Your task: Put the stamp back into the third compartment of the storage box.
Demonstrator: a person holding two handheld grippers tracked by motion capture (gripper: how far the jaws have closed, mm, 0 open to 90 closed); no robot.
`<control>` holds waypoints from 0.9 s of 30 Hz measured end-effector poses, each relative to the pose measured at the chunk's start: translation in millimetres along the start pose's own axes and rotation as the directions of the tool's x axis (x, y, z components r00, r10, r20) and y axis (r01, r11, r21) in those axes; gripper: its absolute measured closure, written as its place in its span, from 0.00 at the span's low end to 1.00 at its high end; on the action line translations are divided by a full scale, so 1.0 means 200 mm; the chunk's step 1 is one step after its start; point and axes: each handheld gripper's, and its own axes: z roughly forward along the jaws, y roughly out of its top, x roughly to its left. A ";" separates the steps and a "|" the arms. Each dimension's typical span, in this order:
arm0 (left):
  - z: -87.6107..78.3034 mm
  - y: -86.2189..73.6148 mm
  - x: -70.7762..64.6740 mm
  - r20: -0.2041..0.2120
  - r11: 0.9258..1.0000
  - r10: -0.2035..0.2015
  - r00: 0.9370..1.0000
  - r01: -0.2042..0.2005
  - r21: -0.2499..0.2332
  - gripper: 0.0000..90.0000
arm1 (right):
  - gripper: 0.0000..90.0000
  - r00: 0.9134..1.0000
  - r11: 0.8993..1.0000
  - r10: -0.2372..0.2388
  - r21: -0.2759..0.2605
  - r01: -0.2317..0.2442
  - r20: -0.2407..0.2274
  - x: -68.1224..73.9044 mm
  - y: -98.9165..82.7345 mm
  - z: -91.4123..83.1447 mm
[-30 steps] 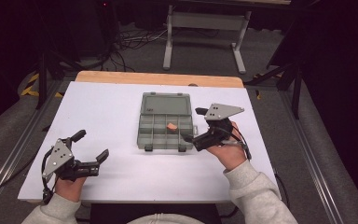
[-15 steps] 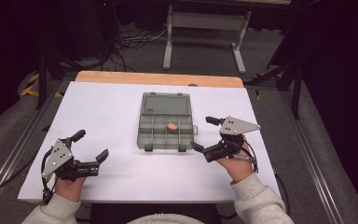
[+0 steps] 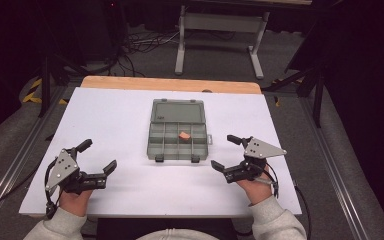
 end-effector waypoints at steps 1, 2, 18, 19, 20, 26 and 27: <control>0.00 0.00 0.00 0.000 1.000 0.000 1.000 0.000 0.000 0.00 | 0.01 1.000 1.000 0.000 -0.001 0.000 0.003 0.00 -0.01 0.00; 0.00 0.00 0.00 -0.001 1.000 0.000 1.000 0.000 0.000 0.00 | 0.01 1.000 1.000 0.001 -0.003 -0.001 0.005 0.00 -0.02 0.00; 0.00 -0.01 0.00 0.005 1.000 -0.002 1.000 0.002 0.002 0.00 | 0.01 0.998 0.999 0.026 0.021 -0.027 0.048 0.01 -0.21 -0.01; 0.01 -0.01 0.00 0.005 1.000 -0.004 1.000 0.004 0.002 0.00 | 0.01 0.998 0.999 0.035 0.016 -0.036 0.048 0.01 -0.22 -0.01; 0.01 -0.01 0.00 0.005 1.000 -0.005 1.000 0.005 0.002 0.00 | 0.01 0.998 0.999 0.041 0.016 -0.042 0.052 0.00 -0.23 -0.01; 0.01 -0.02 0.01 0.008 1.000 -0.021 1.000 0.021 0.003 0.00 | 0.01 0.995 0.996 0.086 0.018 -0.087 0.058 -0.01 -0.27 -0.01; 0.01 -0.02 0.01 0.008 1.000 -0.025 1.000 0.025 0.002 0.00 | 0.01 0.994 0.996 0.085 0.014 -0.086 0.062 -0.02 -0.27 -0.01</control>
